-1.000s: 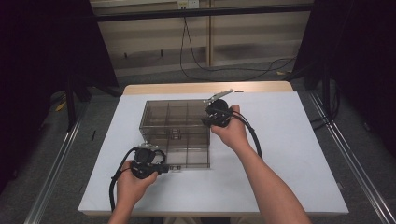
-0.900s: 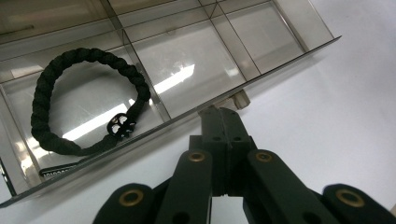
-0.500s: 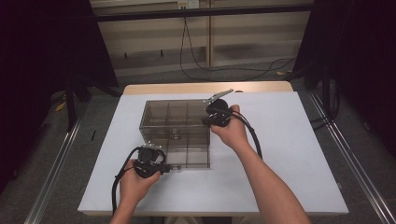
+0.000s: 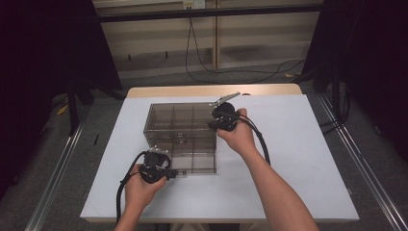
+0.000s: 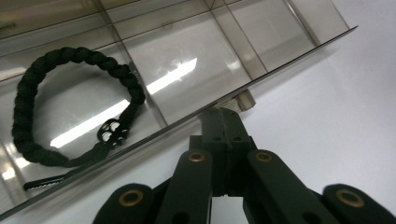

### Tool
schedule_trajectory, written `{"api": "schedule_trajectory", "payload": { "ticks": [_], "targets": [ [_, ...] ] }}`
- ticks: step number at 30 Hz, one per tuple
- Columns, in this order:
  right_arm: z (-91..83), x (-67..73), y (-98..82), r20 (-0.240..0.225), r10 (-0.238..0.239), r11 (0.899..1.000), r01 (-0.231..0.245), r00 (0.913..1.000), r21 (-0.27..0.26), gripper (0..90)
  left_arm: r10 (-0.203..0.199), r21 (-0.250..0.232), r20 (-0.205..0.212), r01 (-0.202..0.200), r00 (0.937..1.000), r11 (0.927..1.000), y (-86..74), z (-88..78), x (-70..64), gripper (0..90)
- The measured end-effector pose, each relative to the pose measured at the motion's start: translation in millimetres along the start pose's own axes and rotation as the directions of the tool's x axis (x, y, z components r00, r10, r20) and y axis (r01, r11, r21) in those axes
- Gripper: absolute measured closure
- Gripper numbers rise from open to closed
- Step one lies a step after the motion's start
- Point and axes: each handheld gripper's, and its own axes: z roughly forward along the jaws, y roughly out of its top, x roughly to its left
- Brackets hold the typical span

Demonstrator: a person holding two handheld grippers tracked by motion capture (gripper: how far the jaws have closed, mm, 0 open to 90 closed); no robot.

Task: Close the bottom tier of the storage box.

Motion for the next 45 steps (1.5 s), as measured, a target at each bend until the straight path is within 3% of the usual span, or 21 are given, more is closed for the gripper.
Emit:
{"api": "schedule_trajectory", "payload": {
  "ticks": [19,45],
  "targets": [
    [1.0,-2.5,0.4,0.0,0.005,1.0,-0.005,1.0,-0.015,90.0,0.015,0.009,0.02,-0.015,0.9997,0.9998,4.3,9.1,-4.3,90.0],
    [3.2,-5.9,0.6,-0.011,0.007,1.0,-0.007,0.9999,-0.022,90.0,-0.005,-0.034,-0.025,0.004,0.9997,0.9994,9.6,12.5,1.4,90.0]
  ]
}}
